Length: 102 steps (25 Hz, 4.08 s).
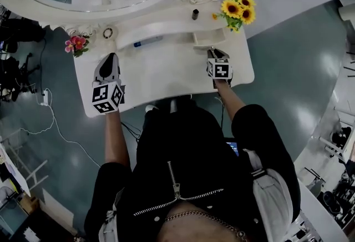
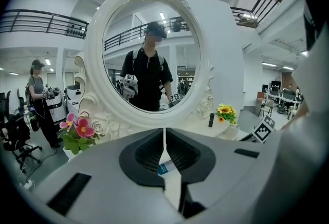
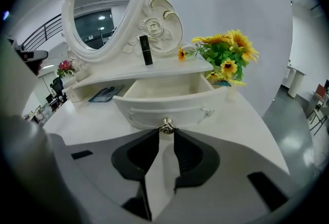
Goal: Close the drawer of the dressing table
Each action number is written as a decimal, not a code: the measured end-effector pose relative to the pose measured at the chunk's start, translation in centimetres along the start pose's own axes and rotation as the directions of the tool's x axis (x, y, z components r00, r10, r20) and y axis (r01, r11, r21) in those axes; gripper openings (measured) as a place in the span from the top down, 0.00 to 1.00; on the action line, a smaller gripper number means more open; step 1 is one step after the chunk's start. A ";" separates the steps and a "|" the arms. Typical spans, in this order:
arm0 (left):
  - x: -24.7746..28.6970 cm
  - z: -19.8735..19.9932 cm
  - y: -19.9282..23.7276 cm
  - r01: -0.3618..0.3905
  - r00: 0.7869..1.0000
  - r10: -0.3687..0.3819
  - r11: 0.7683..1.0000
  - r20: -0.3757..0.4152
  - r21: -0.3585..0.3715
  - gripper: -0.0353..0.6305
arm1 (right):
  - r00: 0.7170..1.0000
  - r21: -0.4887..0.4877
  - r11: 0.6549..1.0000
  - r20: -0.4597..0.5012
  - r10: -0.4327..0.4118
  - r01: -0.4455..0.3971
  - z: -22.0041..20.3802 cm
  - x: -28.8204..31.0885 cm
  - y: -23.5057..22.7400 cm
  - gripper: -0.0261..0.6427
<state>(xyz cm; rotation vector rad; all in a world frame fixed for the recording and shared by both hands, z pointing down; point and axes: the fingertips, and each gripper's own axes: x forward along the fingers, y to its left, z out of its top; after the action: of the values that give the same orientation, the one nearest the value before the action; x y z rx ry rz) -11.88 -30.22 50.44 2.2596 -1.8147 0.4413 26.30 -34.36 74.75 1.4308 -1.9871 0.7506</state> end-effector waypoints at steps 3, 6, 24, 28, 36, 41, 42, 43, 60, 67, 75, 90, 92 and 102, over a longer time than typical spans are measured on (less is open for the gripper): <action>-0.2 -0.1 0.0 -0.010 1.000 0.010 1.000 0.002 -0.005 0.90 | 1.000 -0.004 1.000 0.008 -0.001 0.001 0.2 -0.2 0.0 0.82; -0.2 -0.2 -0.3 -0.012 1.000 0.012 1.000 0.003 -0.010 0.90 | 1.000 -0.006 1.000 0.025 0.006 -0.006 0.7 -0.5 0.0 0.82; -1.7 -1.5 0.9 -0.084 0.996 0.083 0.996 -0.027 -0.034 0.90 | 0.998 -0.030 0.998 0.026 0.050 -0.049 4.9 2.7 -0.2 0.81; -1.9 -2.0 1.3 -0.098 0.995 0.096 0.994 -0.035 -0.041 0.90 | 0.998 -0.025 0.998 0.006 0.055 -0.055 4.7 3.5 -0.3 0.81; -2.4 -2.4 1.8 -0.119 0.992 0.117 0.992 -0.049 -0.048 0.90 | 0.999 -0.027 0.999 0.014 0.044 -0.043 6.2 4.4 -0.3 0.81; -2.6 -2.3 2.3 -0.135 0.990 0.133 0.990 -0.057 -0.045 0.90 | 0.997 -0.017 0.998 0.026 0.067 -0.066 6.5 5.4 -0.2 0.81; -2.6 -2.3 2.3 -0.138 0.989 0.136 0.989 -0.058 -0.044 0.90 | 0.997 -0.018 0.998 0.032 0.068 -0.067 6.7 5.4 -0.2 0.81; -2.7 -2.3 2.3 -0.140 0.989 0.138 0.989 -0.060 -0.043 0.90 | 0.997 -0.021 0.997 0.040 0.070 -0.069 6.9 5.4 -0.3 0.81; -0.5 -0.7 2.6 -0.029 1.000 0.029 0.999 0.001 -0.032 0.90 | 0.994 -0.029 0.999 0.104 -0.035 0.038 6.6 0.9 -1.1 0.81; 0.6 1.0 2.6 0.051 0.997 -0.050 0.999 0.061 -0.006 0.90 | 0.973 -0.033 0.998 0.227 -0.046 0.055 10.8 -3.6 1.3 0.95; 0.5 3.1 2.5 0.102 0.988 -0.104 0.994 0.115 0.024 0.90 | 0.889 -0.101 0.992 0.445 0.110 -0.072 19.2 -10.0 9.8 0.96; -0.5 4.2 3.4 0.114 0.981 -0.115 0.993 0.158 0.020 0.90 | 0.794 -0.232 0.968 0.569 0.214 -0.095 23.6 -15.1 17.2 0.96; -0.5 4.1 3.4 0.114 0.981 -0.116 0.993 0.155 0.021 0.90 | 0.795 -0.242 0.965 0.565 0.221 -0.096 23.4 -15.1 17.4 0.96; 0.0 3.4 3.6 0.125 0.981 -0.125 0.992 0.149 0.013 0.90 | 0.804 -0.281 0.955 0.544 0.240 -0.096 22.7 -14.5 18.5 0.96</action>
<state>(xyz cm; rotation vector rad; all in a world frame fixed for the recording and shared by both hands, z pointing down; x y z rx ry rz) -15.04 -32.20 47.20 2.4514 -1.7255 0.2590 9.54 -36.65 46.75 1.4540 -2.5870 0.1180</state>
